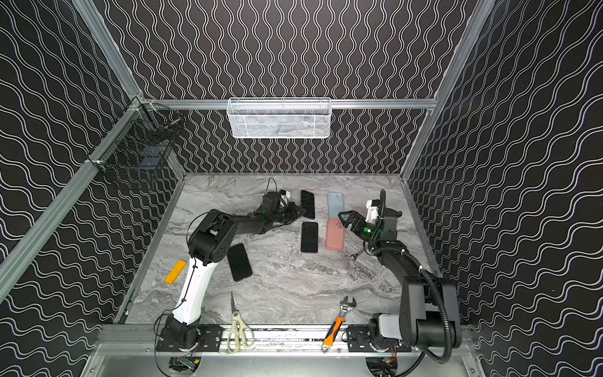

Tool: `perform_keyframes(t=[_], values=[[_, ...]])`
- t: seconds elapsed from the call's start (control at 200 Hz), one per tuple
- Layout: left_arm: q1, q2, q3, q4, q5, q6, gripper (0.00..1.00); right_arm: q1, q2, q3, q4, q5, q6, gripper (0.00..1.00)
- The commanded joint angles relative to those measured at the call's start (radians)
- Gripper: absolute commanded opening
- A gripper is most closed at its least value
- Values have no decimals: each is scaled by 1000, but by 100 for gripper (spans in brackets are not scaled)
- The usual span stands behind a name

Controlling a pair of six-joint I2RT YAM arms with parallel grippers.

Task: Take the phone out of the phone case
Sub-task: Place the phone at the top-center of the table.

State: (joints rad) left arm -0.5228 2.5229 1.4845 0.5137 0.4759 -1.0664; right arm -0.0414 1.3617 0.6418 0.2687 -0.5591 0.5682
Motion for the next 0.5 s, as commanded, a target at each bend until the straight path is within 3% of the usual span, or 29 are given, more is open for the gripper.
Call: perform_keyframes(t=[0.0, 0.23, 0.496], values=[[3, -15, 7, 1, -16, 53, 20, -2, 4, 4, 37, -18, 12, 100], [3, -34, 5, -67, -45, 106, 32, -8, 7, 14, -2, 18, 37, 100], [2, -43, 5, -115, -60, 147, 39, -23, 28, 36, -10, 12, 75, 100]])
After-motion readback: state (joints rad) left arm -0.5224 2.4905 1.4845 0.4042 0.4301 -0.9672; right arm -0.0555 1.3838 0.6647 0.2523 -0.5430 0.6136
